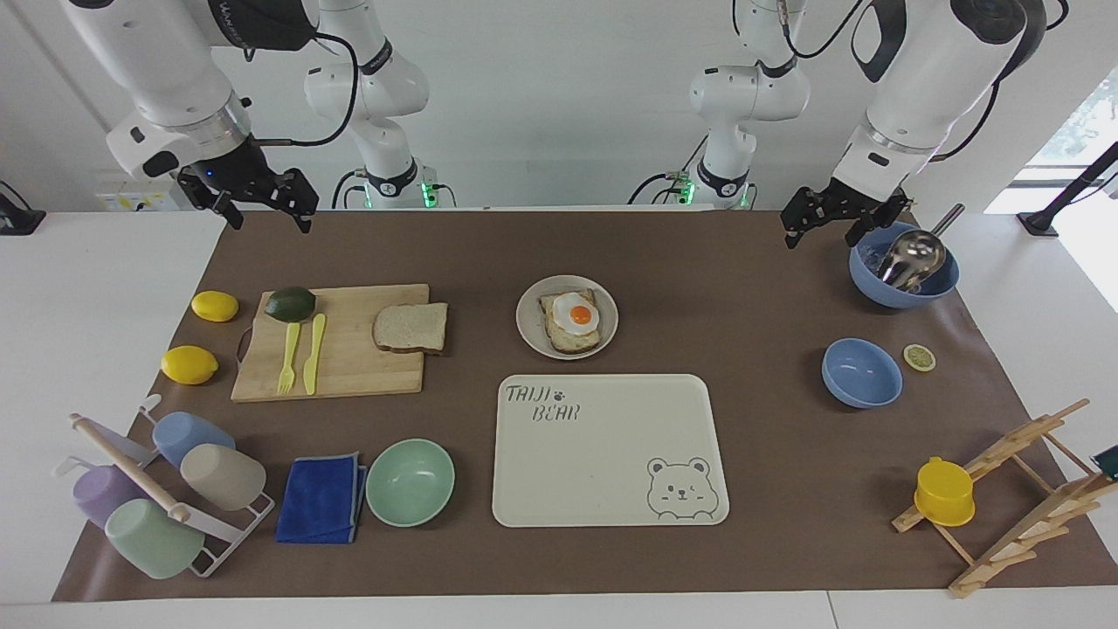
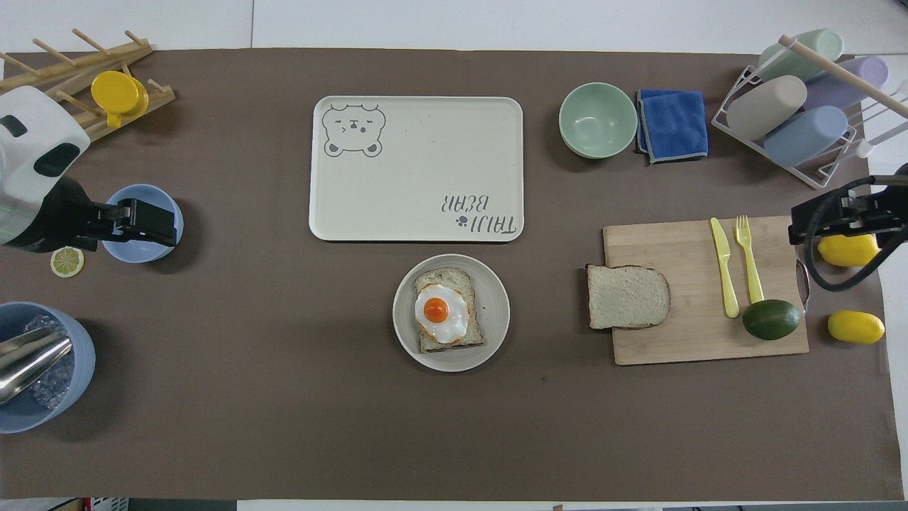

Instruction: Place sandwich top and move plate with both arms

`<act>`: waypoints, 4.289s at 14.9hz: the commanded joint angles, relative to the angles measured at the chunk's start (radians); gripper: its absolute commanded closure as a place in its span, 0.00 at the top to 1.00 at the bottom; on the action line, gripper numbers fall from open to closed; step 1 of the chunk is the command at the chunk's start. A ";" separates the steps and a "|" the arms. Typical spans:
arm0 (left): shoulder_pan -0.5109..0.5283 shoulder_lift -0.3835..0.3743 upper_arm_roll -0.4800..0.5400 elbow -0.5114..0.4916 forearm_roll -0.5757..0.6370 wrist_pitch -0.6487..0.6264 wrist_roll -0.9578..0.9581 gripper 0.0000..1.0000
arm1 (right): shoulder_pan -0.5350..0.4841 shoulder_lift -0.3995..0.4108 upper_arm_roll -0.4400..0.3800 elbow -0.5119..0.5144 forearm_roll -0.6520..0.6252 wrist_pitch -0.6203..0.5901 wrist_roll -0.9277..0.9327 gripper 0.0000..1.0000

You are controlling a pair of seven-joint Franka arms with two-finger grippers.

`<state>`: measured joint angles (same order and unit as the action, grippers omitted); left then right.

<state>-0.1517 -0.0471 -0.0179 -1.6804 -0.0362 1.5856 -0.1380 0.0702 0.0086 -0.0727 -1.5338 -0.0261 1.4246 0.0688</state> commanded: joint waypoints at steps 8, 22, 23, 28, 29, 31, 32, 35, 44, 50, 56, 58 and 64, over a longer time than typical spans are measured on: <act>0.007 -0.011 -0.002 -0.001 -0.007 -0.006 0.006 1.00 | 0.000 -0.030 0.013 -0.043 0.003 0.007 -0.018 1.00; 0.007 -0.011 -0.002 -0.001 -0.007 -0.006 0.006 1.00 | 0.497 0.329 0.021 -0.292 -0.244 0.398 0.463 1.00; 0.007 -0.011 -0.002 -0.001 -0.007 -0.006 0.006 1.00 | 0.499 0.344 0.021 -0.296 -0.248 0.398 0.473 1.00; 0.007 -0.011 -0.002 -0.001 -0.007 -0.006 0.006 1.00 | 0.485 0.330 0.021 -0.377 -0.308 0.398 0.470 1.00; 0.007 -0.011 -0.002 -0.001 -0.007 -0.006 0.006 1.00 | 0.487 0.326 0.021 -0.385 -0.317 0.386 0.470 1.00; 0.007 -0.011 -0.002 -0.001 -0.007 -0.006 0.006 1.00 | 0.487 0.318 0.021 -0.404 -0.324 0.373 0.470 1.00; 0.007 -0.011 -0.002 -0.001 -0.007 -0.006 0.006 1.00 | 0.487 0.312 0.021 -0.419 -0.330 0.372 0.471 1.00; 0.007 -0.011 -0.002 -0.001 -0.007 -0.006 0.006 1.00 | 0.487 0.304 0.019 -0.446 -0.357 0.372 0.470 0.95; 0.007 -0.011 -0.002 -0.001 -0.007 -0.006 0.006 1.00 | 0.488 0.298 0.021 -0.445 -0.387 0.329 0.459 0.00; 0.007 -0.011 -0.002 -0.001 -0.007 -0.006 0.006 1.00 | 0.539 0.355 0.105 -0.128 -0.338 0.157 0.433 0.00; 0.007 -0.011 -0.002 -0.001 -0.007 -0.006 0.006 1.00 | 0.678 0.383 0.149 -0.020 -0.281 0.161 0.532 0.00; 0.007 -0.011 -0.002 -0.001 -0.007 -0.006 0.006 1.00 | 0.706 0.384 0.151 -0.032 -0.256 0.244 0.581 0.00; 0.007 -0.011 -0.002 -0.001 -0.007 -0.006 0.006 1.00 | 0.718 0.389 0.151 -0.072 -0.206 0.339 0.614 0.00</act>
<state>-0.1517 -0.0471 -0.0179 -1.6804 -0.0362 1.5856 -0.1380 0.7886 0.3973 0.0741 -1.5860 -0.2521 1.7147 0.6479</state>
